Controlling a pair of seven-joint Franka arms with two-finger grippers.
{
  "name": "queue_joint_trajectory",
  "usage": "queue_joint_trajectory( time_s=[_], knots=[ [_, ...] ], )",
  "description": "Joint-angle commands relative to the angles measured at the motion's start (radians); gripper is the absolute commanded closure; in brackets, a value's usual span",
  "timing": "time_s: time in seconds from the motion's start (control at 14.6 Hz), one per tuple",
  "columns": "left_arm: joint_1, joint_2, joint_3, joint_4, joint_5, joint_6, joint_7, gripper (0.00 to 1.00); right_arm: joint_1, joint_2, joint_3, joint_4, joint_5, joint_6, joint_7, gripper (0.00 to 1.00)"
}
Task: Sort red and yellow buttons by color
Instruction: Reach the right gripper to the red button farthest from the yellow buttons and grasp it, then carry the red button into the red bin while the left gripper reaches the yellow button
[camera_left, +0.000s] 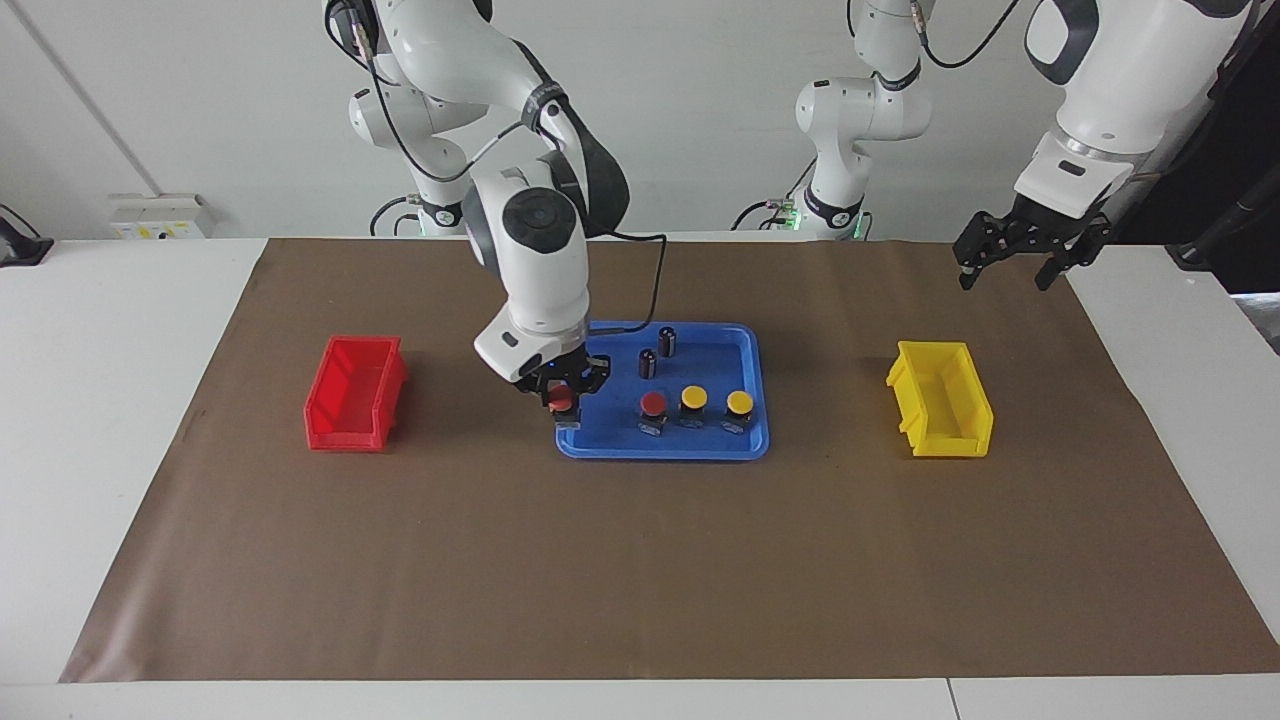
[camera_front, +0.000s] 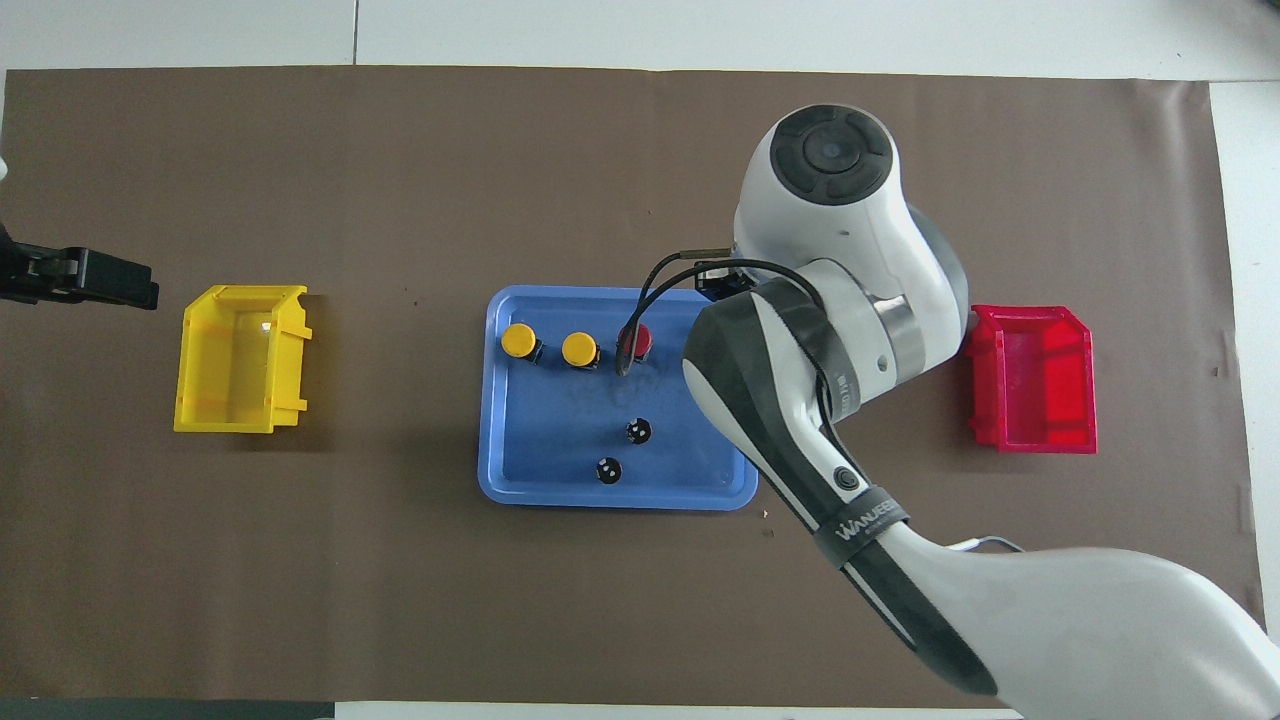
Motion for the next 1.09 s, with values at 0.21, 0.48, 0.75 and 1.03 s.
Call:
queue_joint_trajectory(
  time_s=[0.21, 0.48, 0.75, 1.03],
  knots=[
    [-0.274, 0.04, -0.022, -0.344, -0.006, 0.398, -0.395, 0.0, -0.346, -0.3, 0.007, -0.421, 0.015, 0.069, -0.439, 0.95],
    [-0.366, 0.145, -0.022, -0.346, 0.009, 0.496, -0.492, 0.08, -0.466, -0.363, 0.007, -0.62, 0.015, 0.278, -0.617, 0.95],
    [-0.399, 0.226, -0.022, -0.329, 0.011, 0.586, -0.534, 0.17, -0.46, -0.393, 0.009, -0.702, 0.015, 0.333, -0.617, 0.95],
    [-0.383, 0.262, -0.022, -0.31, 0.034, 0.608, -0.529, 0.28, -0.457, -0.419, 0.007, -0.775, 0.01, 0.376, -0.637, 0.95]
  ],
)
